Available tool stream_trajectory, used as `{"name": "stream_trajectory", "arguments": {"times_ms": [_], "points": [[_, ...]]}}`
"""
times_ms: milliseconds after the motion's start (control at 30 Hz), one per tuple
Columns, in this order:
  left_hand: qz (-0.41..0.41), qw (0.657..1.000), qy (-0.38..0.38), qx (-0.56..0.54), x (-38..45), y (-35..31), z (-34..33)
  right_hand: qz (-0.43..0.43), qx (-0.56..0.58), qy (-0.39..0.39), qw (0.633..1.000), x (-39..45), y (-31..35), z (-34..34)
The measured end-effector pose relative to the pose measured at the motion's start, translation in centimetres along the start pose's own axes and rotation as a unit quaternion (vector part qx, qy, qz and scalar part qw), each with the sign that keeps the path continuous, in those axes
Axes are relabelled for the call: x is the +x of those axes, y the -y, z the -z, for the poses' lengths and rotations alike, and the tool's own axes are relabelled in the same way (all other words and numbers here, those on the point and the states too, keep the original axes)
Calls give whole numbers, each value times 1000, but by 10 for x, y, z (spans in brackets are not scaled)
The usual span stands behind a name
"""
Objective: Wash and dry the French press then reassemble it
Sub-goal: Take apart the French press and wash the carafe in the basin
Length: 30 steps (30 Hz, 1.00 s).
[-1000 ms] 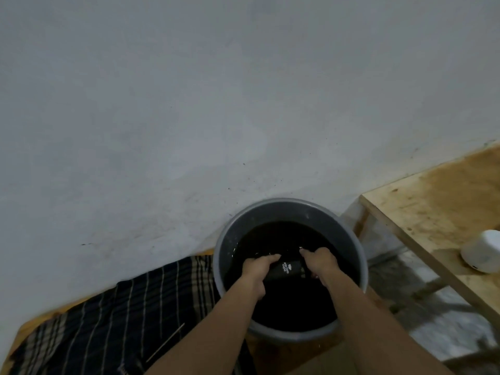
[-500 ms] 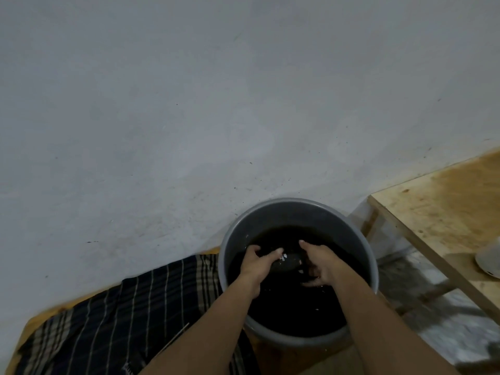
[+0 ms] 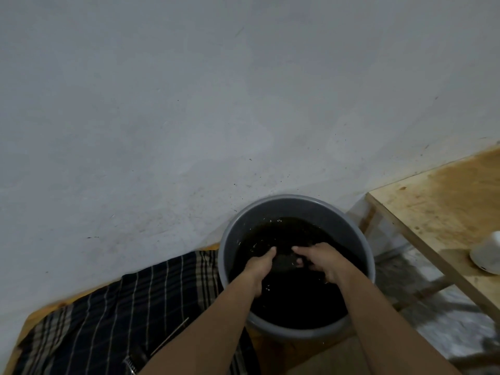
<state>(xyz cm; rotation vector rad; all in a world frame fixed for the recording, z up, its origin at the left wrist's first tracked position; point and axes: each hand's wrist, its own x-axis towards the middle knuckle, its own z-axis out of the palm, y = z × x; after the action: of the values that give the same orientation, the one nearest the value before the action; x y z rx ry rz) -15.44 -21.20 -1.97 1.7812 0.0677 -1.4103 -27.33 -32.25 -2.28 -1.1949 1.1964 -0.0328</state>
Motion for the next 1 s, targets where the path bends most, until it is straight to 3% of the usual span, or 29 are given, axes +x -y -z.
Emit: {"name": "stream_trajectory", "arguments": {"times_ms": [100,233,333,400,500,600,667,733,833,933,1000], "points": [[8,999,-48,-4,9,0,4,54,-21,37,998,-11,-4,3],[47,999,14,19,-4,-4,3,2,56,-32,998,-13,-4,-4],[-39,999,-5,20,-4,4,-5,-59,41,-73,995,-9,-6,-8],[-71,996,-50,26,-6,6,-4,-60,33,-28,997,-8,-7,-9],[-15,996,-87,-3,-12,2,6,-14,-44,37,998,-11,-7,-6],[61,996,-70,-21,-17,-4,9,23,-33,11,999,-10,-9,-9],[60,998,-17,-22,-25,-5,6,-3,15,-27,1000,-7,-9,-11],[3,1000,-5,14,-24,-3,4,-40,37,-49,997,-7,-7,-13],[-152,979,-71,116,-21,-8,4,-75,90,-21,993,-9,-5,-13],[-280,900,-137,304,-28,-21,5,-66,104,8,992,-13,-6,-12],[-314,855,-163,379,-35,-28,4,-58,104,13,993,-14,-6,-13]]}}
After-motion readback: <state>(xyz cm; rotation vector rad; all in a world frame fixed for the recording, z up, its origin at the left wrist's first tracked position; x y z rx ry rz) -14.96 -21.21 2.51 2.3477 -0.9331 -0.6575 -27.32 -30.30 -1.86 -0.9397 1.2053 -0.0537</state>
